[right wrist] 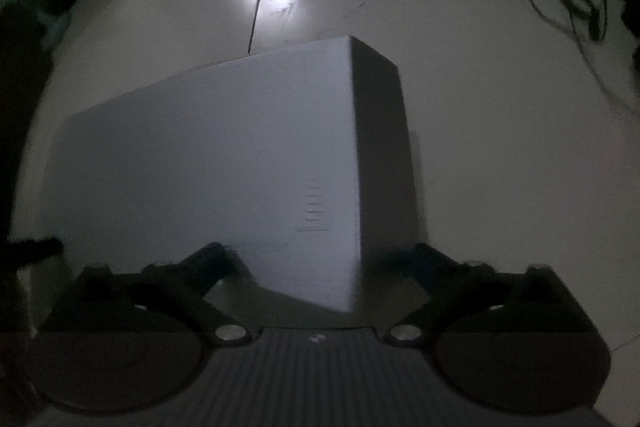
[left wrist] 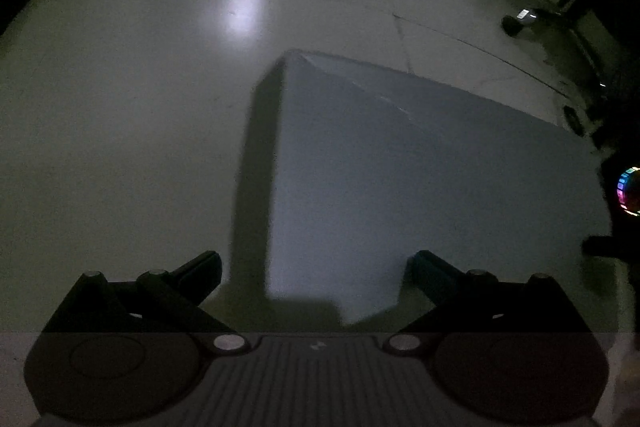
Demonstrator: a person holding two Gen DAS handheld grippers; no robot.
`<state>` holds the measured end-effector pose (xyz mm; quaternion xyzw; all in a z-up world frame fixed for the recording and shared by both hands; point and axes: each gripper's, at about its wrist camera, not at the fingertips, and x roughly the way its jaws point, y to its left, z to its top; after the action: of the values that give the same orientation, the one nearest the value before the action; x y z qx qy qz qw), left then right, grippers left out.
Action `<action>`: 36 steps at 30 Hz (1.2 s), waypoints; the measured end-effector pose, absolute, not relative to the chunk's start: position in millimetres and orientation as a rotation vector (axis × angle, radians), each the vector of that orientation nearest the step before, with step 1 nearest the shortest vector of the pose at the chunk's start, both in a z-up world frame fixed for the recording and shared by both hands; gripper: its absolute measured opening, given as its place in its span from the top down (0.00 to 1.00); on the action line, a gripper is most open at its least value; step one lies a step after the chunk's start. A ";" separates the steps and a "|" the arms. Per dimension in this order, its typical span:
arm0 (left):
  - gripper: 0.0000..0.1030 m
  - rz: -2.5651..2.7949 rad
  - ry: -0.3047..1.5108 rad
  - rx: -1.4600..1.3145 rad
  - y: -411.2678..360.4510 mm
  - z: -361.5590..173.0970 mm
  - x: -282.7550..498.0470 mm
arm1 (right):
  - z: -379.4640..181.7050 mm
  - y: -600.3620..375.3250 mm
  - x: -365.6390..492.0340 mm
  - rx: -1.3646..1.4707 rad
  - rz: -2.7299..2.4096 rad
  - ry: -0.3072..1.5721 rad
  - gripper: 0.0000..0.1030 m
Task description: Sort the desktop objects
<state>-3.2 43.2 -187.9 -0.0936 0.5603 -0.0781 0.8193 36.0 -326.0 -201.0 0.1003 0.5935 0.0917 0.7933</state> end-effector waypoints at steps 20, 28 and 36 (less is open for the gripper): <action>0.00 -0.115 1.133 -0.271 31.1 -200.3 15.0 | -210.0 -332.6 79.0 0.299 0.175 1.218 0.00; 0.00 -0.076 1.092 -0.261 42.4 -201.5 44.1 | -209.1 -324.4 100.9 0.285 0.176 1.182 0.00; 0.01 0.012 1.132 -0.241 27.7 -172.1 50.0 | -177.0 -295.9 96.5 0.167 0.131 1.159 0.01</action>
<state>50.0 27.7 -172.1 -0.1137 0.5351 0.0058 0.8371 96.5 -295.9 -177.0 0.0786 0.5464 0.0616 0.8315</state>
